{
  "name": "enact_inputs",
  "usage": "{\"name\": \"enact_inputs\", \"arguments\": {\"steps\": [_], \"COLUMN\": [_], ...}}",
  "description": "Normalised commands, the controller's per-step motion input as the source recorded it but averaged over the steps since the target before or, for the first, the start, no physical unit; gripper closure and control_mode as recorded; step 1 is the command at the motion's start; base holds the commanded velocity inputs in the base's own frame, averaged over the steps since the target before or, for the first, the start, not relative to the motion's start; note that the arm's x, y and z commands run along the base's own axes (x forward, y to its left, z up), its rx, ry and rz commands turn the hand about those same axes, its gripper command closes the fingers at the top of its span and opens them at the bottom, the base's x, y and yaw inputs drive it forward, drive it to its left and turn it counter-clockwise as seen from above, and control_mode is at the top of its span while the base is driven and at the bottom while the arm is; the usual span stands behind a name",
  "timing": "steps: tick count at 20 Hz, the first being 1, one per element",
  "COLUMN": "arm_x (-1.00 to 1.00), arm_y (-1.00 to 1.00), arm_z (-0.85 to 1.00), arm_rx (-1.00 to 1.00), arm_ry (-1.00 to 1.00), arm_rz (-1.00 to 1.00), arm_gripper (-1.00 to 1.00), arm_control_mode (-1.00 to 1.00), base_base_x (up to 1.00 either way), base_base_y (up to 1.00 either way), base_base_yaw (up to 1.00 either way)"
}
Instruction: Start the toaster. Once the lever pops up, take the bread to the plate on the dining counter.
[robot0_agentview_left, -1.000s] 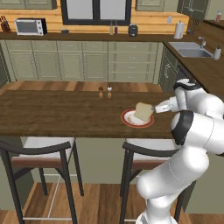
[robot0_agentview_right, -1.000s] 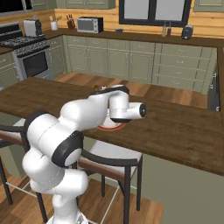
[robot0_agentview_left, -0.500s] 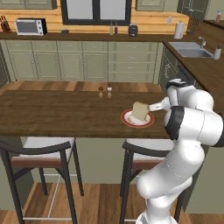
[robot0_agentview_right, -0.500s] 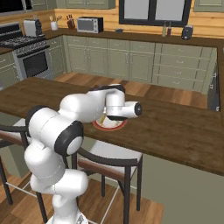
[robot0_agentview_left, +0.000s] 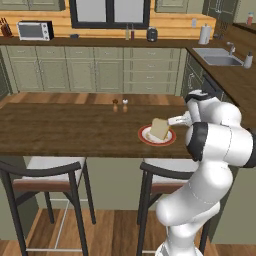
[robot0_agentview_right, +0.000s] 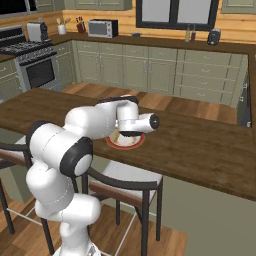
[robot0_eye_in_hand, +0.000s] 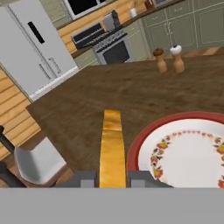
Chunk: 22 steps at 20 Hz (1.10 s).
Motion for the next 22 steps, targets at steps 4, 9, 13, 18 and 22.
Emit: {"name": "enact_inputs", "arguments": {"steps": [4,9,13,18,22], "arm_x": [0.08,0.15,0.18,0.24,0.15], "arm_y": [0.00,0.00,0.00,0.00,-0.14], "arm_z": [-0.10,-0.15,-0.14,-0.17,-0.11], "arm_rx": [0.00,0.00,0.00,0.00,0.00], "arm_ry": [0.14,0.08,0.04,0.04,0.01], "arm_rz": [-0.10,-0.09,-0.07,-0.07,-0.06], "arm_gripper": [1.00,1.00,1.00,-1.00,-1.00], "arm_control_mode": [-1.00,-1.00,-1.00,-1.00,-1.00], "base_base_x": [0.00,0.00,0.00,0.00,0.00], "base_base_y": [0.00,0.00,0.00,0.00,0.00], "base_base_yaw": [0.00,0.00,0.00,0.00,0.00]}}
